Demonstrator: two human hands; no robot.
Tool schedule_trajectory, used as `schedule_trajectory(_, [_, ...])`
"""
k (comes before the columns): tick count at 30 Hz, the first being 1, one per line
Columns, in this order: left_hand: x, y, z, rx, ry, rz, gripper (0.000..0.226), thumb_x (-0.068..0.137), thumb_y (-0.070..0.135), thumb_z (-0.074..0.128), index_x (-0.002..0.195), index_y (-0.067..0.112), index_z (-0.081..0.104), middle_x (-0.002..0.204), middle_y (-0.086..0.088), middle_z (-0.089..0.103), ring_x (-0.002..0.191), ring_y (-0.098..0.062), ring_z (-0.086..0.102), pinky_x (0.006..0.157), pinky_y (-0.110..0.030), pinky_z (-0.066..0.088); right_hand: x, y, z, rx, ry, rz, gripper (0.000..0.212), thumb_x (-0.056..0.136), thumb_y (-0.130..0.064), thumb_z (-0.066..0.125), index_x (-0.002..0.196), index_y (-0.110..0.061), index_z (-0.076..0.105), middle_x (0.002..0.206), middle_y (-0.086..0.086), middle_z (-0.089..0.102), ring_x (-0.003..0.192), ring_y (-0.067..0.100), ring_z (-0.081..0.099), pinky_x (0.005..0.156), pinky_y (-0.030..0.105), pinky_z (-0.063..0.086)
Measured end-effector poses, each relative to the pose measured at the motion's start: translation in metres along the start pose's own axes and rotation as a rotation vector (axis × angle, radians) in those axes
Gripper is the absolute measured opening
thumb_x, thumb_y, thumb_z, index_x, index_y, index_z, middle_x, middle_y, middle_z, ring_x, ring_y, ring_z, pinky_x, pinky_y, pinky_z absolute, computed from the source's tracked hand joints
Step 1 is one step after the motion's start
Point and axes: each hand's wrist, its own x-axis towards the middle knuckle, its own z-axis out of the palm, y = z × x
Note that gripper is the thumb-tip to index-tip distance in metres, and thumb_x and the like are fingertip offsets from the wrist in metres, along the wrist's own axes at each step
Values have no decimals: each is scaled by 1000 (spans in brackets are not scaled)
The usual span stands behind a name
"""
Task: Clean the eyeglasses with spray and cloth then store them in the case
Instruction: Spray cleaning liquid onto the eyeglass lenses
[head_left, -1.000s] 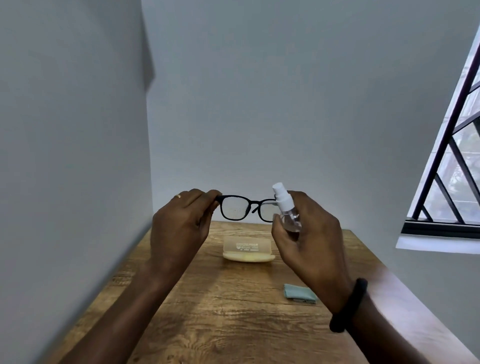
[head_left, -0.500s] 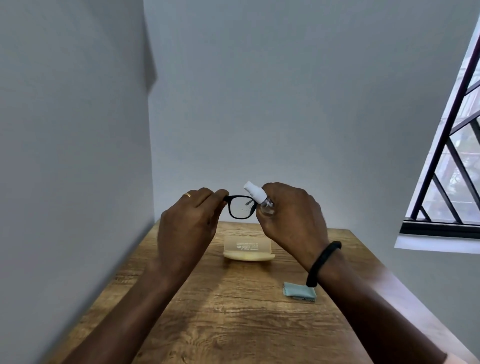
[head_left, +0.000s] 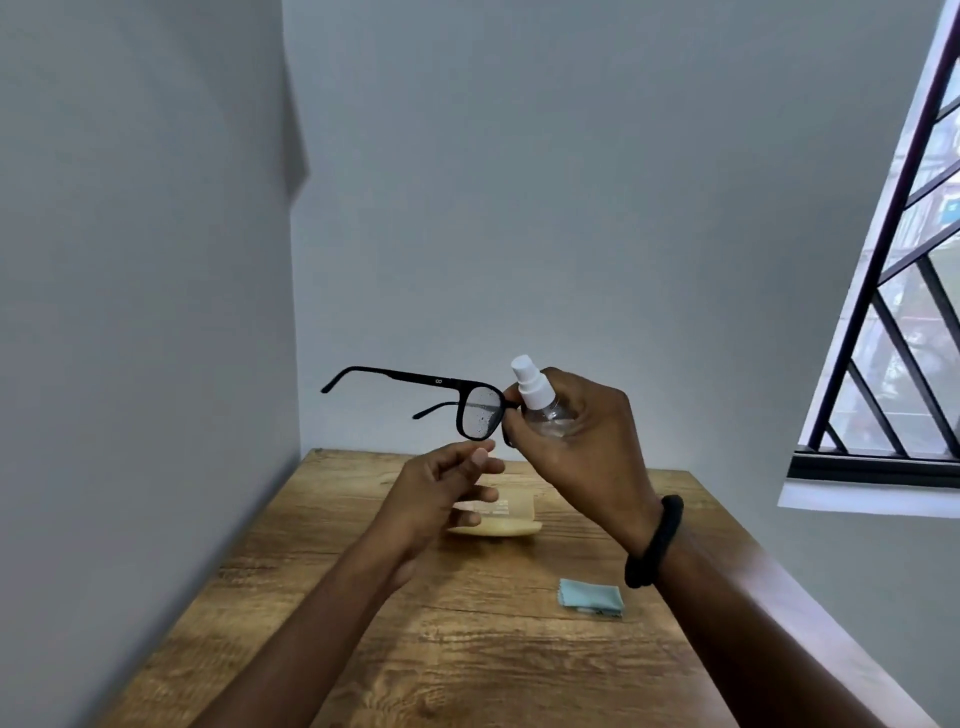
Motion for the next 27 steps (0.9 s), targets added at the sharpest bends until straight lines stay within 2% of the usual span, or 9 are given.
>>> schedule_trajectory(3, [4, 9, 8, -217, -80, 1, 30, 88, 37, 68, 112, 22, 77, 112, 1, 77, 94, -14, 72, 68, -26, 56, -4, -6, -3, 140, -45, 44, 8, 85, -10, 75, 86, -17, 72, 71, -3, 73, 70, 16, 72, 66, 30, 58])
schedule_trajectory(7, [7, 13, 13, -397, -85, 15, 21, 86, 24, 69, 105, 19, 77, 92, 3, 75, 80, -9, 69, 64, -22, 56, -3, -7, -7, 243, -76, 74, 7, 86, -7, 75, 88, -13, 72, 70, 1, 72, 61, 12, 68, 60, 22, 52])
schedule_trajectory(12, [11, 13, 15, -464, -87, 4, 16, 84, 17, 69, 92, 19, 82, 85, 2, 75, 76, -7, 68, 62, -22, 57, -2, -7, -7, 318, -105, 78, 6, 86, -1, 75, 88, -6, 72, 64, -3, 69, 54, 6, 64, 58, 16, 49])
schedule_trajectory(15, [12, 13, 19, -469, -99, 6, 20, 88, 16, 66, 85, 22, 85, 83, 2, 74, 72, -6, 64, 61, -21, 56, -3, -5, -5, 337, -115, 72, 5, 86, -2, 74, 89, -6, 72, 68, 3, 72, 58, 10, 66, 59, 19, 50])
schedule_trajectory(17, [13, 12, 20, -493, -109, -8, 14, 82, 20, 71, 88, 19, 83, 83, 0, 72, 72, -7, 63, 61, -22, 57, -4, -3, -4, 335, -114, 72, 4, 87, -3, 74, 89, -6, 73, 70, 5, 72, 61, 14, 68, 60, 22, 51])
schedule_trajectory(20, [15, 10, 18, -506, -125, -8, 35, 69, 26, 81, 102, 14, 79, 89, -4, 71, 76, -8, 63, 64, -23, 57, -6, -1, -4, 347, -111, 91, 5, 87, -3, 74, 90, -6, 73, 71, 4, 73, 59, 11, 66, 59, 22, 50])
schedule_trajectory(23, [16, 7, 19, -515, -40, 28, 31, 75, 24, 78, 102, 10, 77, 83, 0, 72, 74, -8, 63, 63, -20, 57, -9, -1, -5, 315, -96, 86, 5, 88, -5, 76, 90, -7, 72, 64, -6, 68, 54, 8, 63, 57, 21, 49])
schedule_trajectory(25, [19, 6, 20, -523, 61, 81, 21, 89, 16, 71, 107, 7, 75, 84, 0, 75, 74, -6, 66, 62, -18, 57, -11, -1, -5, 290, -67, 86, 5, 88, -9, 76, 90, -11, 71, 61, -2, 65, 52, 13, 61, 53, 31, 51])
schedule_trajectory(27, [23, 6, 19, -488, 189, 154, 12, 93, 12, 69, 102, 8, 76, 83, 1, 76, 75, -6, 69, 63, -18, 58, -13, 2, -4, 281, -34, 117, 9, 89, -15, 76, 94, -15, 68, 62, 8, 64, 53, 26, 60, 55, 43, 54])
